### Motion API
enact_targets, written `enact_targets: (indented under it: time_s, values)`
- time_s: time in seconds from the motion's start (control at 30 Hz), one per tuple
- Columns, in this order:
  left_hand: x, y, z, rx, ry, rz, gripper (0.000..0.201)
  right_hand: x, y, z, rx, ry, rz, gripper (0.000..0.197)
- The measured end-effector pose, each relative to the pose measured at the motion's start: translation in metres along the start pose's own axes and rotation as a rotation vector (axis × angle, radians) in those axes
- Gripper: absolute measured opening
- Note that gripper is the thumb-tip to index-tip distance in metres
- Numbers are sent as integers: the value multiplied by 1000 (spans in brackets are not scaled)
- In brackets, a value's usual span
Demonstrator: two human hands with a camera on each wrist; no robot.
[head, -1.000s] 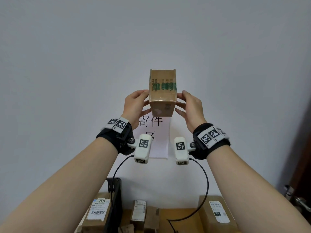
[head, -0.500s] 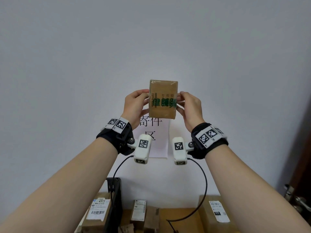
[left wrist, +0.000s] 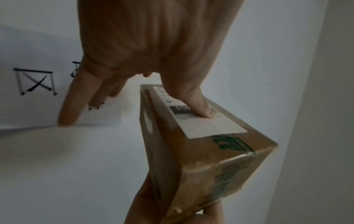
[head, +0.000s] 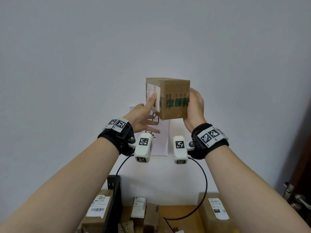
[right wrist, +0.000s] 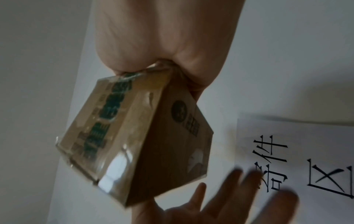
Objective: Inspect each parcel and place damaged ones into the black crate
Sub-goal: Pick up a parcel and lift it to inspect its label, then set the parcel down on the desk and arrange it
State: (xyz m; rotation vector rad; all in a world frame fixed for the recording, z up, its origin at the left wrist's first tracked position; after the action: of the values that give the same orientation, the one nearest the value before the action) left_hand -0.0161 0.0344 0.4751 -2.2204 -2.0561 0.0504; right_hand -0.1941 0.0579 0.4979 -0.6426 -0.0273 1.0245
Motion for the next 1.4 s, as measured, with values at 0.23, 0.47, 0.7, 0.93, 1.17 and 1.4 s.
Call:
enact_targets:
  time_s: [0.23,0.47,0.7,0.93,1.17,1.4]
  values:
    - [-9,2,23,210,-30,-75,61,2,22,-30,85,-275,114,46]
    - [-25,-12,97,5,-26,-52,75,12,72,-93,338,-481,274,57]
    - [-38,-24,237,8,203,-26,58,32,182,-191,555,-695,124,51]
    - [-20,-12,401,-124,497,-114,90,69,286,-297,802,-897,137,33]
    - [2,-8,523,-197,663,-254,94,93,327,-347,1032,-860,240,32]
    - [7,-6,566,-186,672,-320,77,104,290,-373,1351,-640,794,46]
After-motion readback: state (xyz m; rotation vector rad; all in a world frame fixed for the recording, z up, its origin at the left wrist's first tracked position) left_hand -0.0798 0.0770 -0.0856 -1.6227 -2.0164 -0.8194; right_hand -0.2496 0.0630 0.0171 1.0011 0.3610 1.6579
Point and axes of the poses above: each hand's wrist, its own x-axis away from the middle knuckle, its own y-axis out of the back of the hand, z = x × y, the point moved 5 cm from there along -x, towards the middle knuckle, and after that the axes turned 12 degrees about -z, right-handed, at the moved point
